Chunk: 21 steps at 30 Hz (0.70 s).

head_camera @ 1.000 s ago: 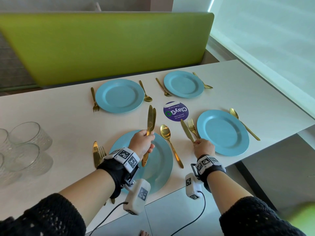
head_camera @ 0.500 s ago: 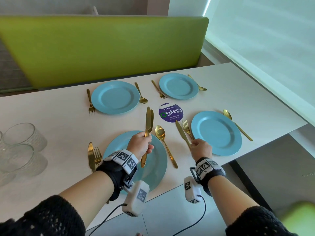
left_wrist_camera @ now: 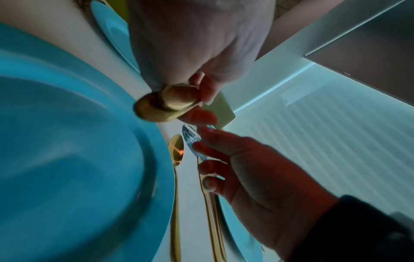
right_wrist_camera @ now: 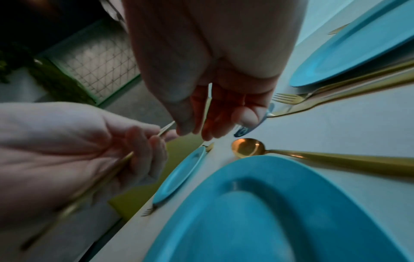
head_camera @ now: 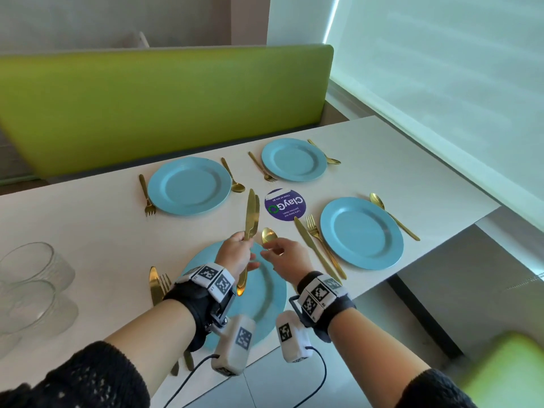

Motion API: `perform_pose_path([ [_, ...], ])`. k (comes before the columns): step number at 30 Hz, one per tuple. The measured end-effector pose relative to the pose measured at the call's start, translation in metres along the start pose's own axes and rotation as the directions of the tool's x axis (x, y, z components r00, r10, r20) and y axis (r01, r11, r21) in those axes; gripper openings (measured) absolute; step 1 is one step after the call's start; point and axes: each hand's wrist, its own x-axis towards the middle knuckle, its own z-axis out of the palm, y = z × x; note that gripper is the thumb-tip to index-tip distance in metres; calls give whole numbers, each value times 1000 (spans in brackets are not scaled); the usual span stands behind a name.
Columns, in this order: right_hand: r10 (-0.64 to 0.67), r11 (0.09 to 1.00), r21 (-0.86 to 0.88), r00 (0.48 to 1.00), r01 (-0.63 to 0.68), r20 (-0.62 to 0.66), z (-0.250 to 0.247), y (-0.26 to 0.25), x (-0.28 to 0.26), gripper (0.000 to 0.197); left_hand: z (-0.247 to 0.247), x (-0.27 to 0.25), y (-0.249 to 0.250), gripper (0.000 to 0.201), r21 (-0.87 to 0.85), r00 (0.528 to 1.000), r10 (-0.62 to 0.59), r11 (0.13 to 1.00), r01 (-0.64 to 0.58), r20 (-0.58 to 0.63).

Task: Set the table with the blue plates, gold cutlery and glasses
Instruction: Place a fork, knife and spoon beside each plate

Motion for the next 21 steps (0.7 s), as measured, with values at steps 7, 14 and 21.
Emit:
perform_pose_path([
  [7,-301,935,-228,947,271,-108,14,-41,0,22,-39,8,20,23,116,995,62,991,-71,82],
  [14,-596,754,-420,796,506,-111,31,-63,3,16,-70,16,35,19,297,992,105,947,-121,69],
  [21,-571,612,-506,783,607,248,24,-94,27,20,-79,35,50,25,307,996,86,947,-90,26],
])
